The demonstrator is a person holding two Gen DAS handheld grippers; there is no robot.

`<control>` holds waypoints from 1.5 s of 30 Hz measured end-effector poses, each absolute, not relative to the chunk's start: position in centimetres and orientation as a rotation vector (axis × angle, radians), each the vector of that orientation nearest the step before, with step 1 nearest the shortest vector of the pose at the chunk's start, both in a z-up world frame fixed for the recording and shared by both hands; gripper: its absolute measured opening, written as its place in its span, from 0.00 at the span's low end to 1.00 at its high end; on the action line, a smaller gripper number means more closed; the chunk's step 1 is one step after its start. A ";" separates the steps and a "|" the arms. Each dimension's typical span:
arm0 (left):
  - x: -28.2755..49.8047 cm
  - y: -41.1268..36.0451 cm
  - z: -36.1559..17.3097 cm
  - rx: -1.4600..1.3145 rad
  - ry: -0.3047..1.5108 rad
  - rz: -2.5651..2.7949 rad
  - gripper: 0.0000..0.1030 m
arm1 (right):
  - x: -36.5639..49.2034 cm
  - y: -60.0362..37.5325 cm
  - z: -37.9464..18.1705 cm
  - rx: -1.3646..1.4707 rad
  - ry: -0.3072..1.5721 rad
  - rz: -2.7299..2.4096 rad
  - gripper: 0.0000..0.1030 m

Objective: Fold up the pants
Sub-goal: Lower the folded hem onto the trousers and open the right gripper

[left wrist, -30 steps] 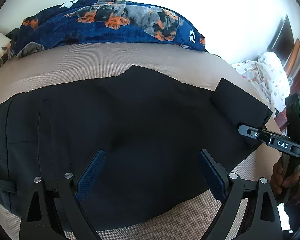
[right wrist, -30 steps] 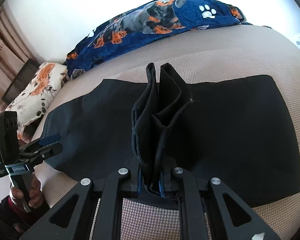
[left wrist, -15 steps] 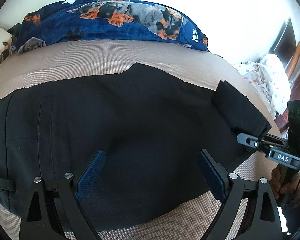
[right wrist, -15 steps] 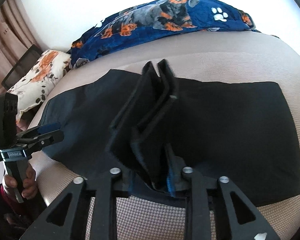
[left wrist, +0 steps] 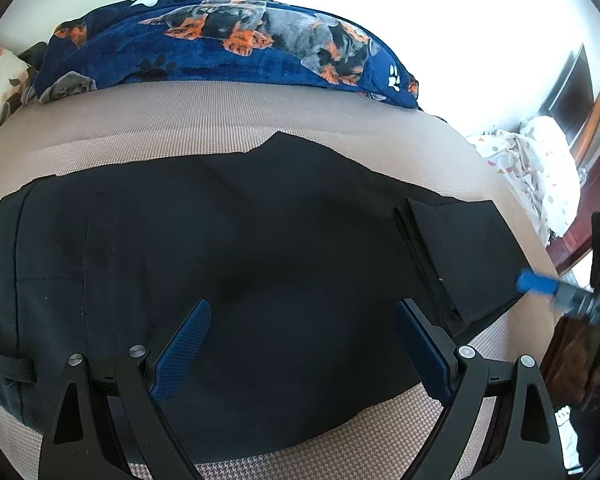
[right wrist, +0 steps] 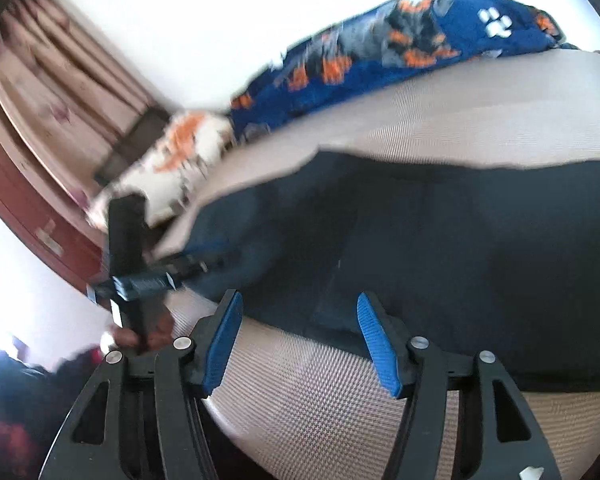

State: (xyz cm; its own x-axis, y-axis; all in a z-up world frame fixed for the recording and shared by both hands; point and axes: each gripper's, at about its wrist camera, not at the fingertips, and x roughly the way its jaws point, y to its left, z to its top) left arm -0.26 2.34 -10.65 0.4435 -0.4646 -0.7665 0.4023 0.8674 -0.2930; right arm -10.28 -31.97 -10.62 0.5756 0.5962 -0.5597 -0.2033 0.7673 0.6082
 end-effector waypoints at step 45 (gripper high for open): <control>-1.0 -0.6 -10.2 0.041 0.943 -0.558 0.90 | -9.9 -47.5 -16.5 0.922 0.726 0.305 0.13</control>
State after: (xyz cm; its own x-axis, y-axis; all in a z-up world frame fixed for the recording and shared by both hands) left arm -1.02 -0.60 -10.24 0.4575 -0.4357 -0.7751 0.4705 0.8583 -0.2048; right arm -9.94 -47.49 -16.48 0.7265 0.5308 -0.4365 0.0604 0.5834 0.8100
